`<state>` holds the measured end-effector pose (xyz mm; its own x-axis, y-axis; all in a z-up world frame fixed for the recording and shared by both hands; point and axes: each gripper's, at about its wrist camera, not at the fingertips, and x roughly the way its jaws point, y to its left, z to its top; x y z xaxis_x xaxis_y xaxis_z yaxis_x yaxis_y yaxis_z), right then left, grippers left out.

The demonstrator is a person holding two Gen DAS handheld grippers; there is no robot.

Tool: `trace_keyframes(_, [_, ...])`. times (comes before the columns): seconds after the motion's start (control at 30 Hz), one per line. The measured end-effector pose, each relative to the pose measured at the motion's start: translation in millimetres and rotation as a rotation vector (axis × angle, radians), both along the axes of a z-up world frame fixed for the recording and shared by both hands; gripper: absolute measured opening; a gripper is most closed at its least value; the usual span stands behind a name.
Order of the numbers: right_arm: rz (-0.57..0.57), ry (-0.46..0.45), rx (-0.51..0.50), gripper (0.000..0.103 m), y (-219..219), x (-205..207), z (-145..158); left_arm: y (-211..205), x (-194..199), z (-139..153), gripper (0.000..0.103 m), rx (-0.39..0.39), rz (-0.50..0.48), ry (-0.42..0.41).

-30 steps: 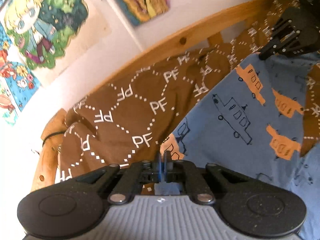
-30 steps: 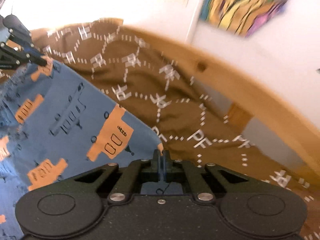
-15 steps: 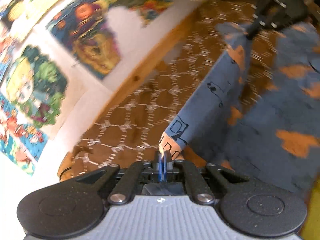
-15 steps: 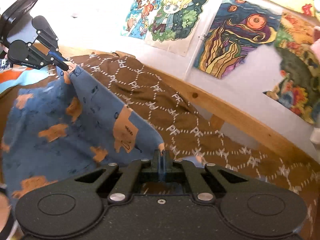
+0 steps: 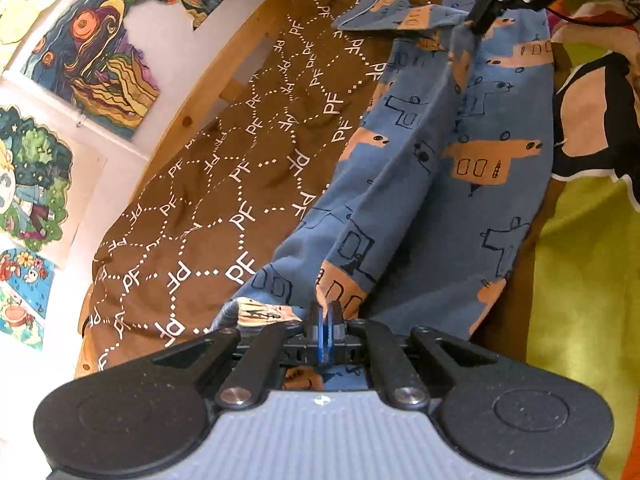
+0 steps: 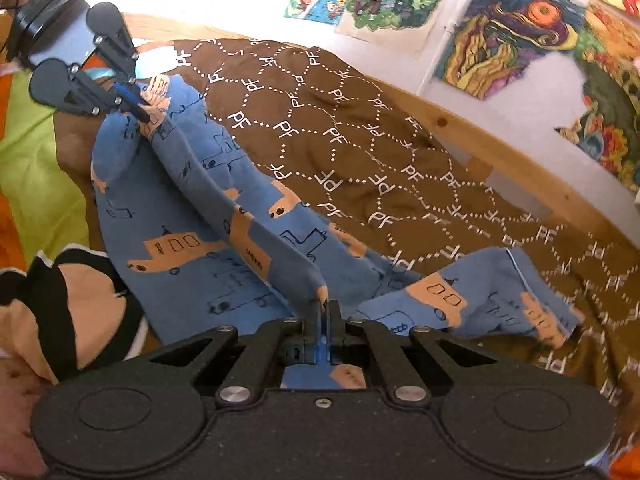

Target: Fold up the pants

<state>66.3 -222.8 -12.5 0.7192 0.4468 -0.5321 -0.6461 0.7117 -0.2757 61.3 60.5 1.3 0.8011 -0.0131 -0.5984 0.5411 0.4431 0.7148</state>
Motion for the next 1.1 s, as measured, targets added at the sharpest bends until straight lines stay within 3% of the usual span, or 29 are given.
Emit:
trace_keyframes(0.17, [0.026,-0.033,-0.02,0.0,-0.5,-11.7,5.6,1.2,-8.1,5.4,0.002,0.001,0.004,-0.016])
trace_keyframes(0.37, [0.095,-0.005,-0.062,0.0,4.8,-39.1,0.8,7.5,-14.5,2.6,0.002,0.021,0.022,0.016])
trace_keyframes(0.47, [0.111,0.01,-0.095,0.0,11.3,-41.4,-6.2,5.5,-15.6,-6.3,0.002,0.05,0.014,0.016])
trace_keyframes(0.77, [0.119,0.017,-0.14,0.001,16.2,-41.4,-17.2,7.0,-17.7,-9.9,0.003,0.04,0.026,0.037])
trace_keyframes(1.0, [0.133,0.022,-0.162,0.001,16.7,-41.9,-17.9,10.2,-22.9,-8.1,0.018,-0.004,0.071,0.081])
trace_keyframes(1.1, [0.138,0.042,-0.165,0.011,13.8,-45.2,-16.5,15.9,-30.4,3.8,0.038,-0.074,0.11,0.103])
